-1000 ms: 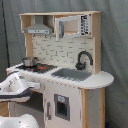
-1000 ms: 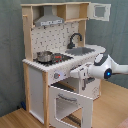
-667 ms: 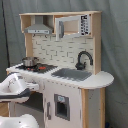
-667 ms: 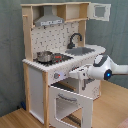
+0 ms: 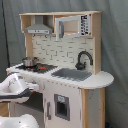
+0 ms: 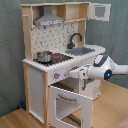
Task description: Play with the kitchen
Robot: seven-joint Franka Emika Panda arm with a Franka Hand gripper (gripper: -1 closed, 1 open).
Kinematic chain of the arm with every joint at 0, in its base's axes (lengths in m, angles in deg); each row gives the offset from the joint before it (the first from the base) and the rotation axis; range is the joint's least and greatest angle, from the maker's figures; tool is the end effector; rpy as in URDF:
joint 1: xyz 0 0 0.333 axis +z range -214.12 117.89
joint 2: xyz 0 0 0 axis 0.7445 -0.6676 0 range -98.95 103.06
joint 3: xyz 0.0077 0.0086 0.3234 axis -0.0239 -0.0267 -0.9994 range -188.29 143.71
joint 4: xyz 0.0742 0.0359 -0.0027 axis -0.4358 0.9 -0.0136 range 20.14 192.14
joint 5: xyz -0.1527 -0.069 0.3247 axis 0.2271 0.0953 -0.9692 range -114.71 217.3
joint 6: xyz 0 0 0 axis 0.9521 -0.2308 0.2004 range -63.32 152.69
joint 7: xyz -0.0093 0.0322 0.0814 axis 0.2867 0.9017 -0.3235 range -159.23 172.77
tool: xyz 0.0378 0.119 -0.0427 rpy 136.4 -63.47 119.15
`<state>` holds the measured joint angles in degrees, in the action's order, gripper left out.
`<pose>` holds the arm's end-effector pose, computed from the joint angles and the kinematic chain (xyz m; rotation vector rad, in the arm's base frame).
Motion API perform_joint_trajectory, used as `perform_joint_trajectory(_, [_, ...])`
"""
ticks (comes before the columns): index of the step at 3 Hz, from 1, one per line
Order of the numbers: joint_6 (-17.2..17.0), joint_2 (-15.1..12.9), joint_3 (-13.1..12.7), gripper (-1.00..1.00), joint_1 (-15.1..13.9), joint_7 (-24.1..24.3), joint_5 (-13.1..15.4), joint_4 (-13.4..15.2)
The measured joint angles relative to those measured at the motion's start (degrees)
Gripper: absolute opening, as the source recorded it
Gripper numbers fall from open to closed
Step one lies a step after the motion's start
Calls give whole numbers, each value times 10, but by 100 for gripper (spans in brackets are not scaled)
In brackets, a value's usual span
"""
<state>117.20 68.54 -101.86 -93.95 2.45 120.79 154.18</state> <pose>0.3382 0.3691 0.3556 0.6598 1.6458 0.4488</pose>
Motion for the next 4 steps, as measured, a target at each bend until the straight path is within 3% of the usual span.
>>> perform_joint_trajectory(4, [3, 8, 0, -100, 0, 250, 0, 0])
